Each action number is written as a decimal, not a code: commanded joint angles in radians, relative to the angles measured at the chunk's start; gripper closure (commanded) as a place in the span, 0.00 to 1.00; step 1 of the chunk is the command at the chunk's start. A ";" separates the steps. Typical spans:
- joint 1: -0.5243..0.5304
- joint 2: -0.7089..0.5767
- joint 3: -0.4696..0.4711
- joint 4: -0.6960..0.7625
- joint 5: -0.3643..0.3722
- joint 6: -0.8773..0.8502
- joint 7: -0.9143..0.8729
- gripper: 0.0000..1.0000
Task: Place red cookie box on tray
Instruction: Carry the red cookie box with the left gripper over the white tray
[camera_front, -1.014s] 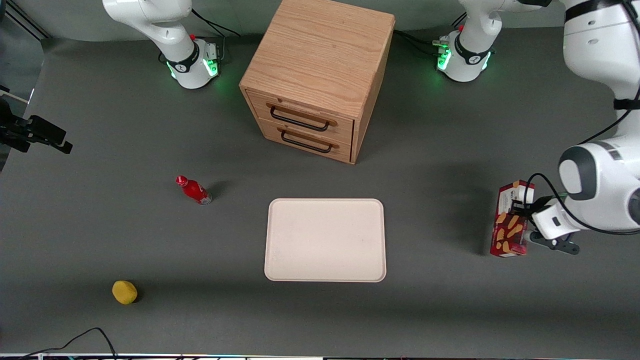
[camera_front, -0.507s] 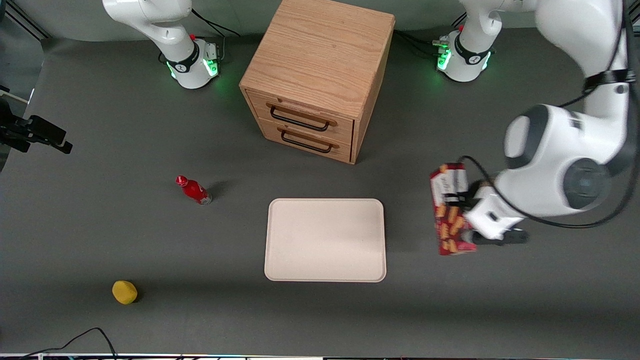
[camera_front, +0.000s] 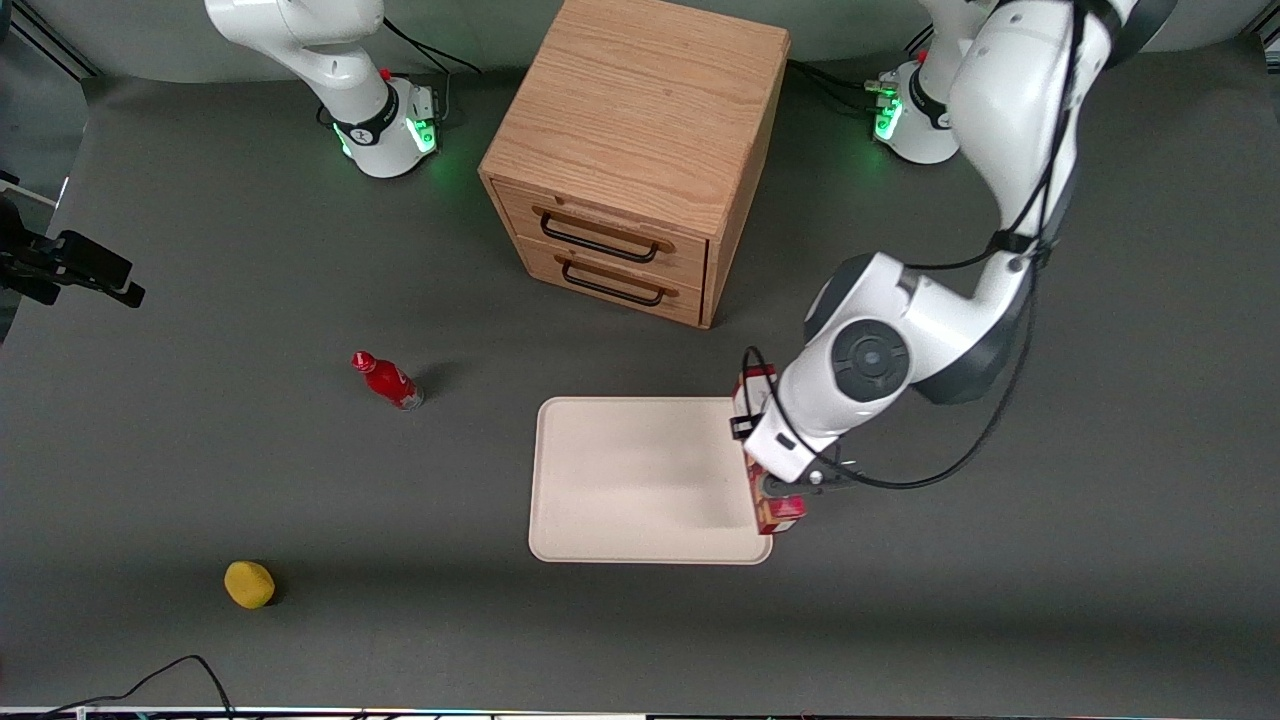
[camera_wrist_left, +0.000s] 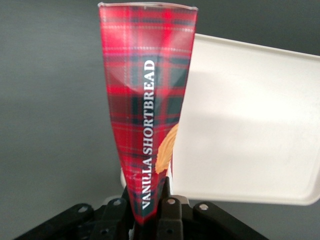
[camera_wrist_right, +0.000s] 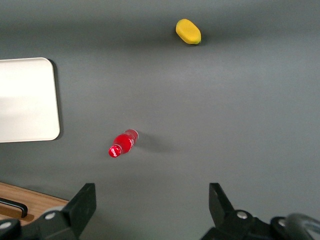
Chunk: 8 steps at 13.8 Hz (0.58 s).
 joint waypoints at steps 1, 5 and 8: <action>-0.007 0.111 -0.009 0.051 0.053 0.121 -0.022 1.00; -0.022 0.151 -0.006 0.058 0.137 0.141 -0.017 1.00; -0.019 0.147 -0.005 0.057 0.161 0.094 -0.009 1.00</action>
